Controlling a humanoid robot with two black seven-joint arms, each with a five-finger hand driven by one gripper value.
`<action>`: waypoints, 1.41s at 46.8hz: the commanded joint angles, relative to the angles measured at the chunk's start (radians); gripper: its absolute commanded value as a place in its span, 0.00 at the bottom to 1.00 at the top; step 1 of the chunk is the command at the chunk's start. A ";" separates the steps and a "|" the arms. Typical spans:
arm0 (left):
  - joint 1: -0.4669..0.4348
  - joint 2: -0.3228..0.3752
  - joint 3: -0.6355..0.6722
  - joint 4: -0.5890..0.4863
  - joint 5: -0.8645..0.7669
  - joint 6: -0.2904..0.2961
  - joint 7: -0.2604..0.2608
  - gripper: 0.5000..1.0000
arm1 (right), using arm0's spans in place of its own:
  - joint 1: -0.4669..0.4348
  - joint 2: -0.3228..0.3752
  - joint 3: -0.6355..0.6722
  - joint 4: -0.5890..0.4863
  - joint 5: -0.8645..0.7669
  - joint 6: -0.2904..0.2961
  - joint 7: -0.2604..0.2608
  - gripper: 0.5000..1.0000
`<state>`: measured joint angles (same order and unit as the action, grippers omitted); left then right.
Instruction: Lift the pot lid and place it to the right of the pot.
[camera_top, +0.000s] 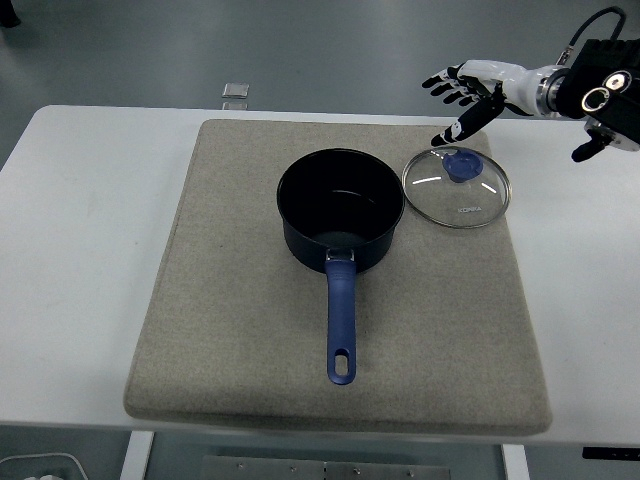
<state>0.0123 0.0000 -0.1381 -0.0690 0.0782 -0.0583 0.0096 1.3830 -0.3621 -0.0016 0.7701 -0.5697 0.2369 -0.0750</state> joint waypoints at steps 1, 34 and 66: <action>0.000 0.000 0.000 0.000 0.000 0.000 0.000 1.00 | -0.010 0.005 0.014 0.000 0.083 -0.004 0.001 0.86; 0.000 0.000 0.000 0.000 -0.001 0.000 0.000 1.00 | -0.211 0.057 0.433 -0.041 0.396 -0.005 0.001 0.86; 0.000 0.000 0.000 0.000 0.000 0.000 0.000 1.00 | -0.265 0.069 0.456 -0.097 0.778 -0.048 0.063 0.86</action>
<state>0.0122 0.0000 -0.1381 -0.0690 0.0779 -0.0583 0.0092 1.1216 -0.2932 0.4558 0.6733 0.2070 0.1887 -0.0298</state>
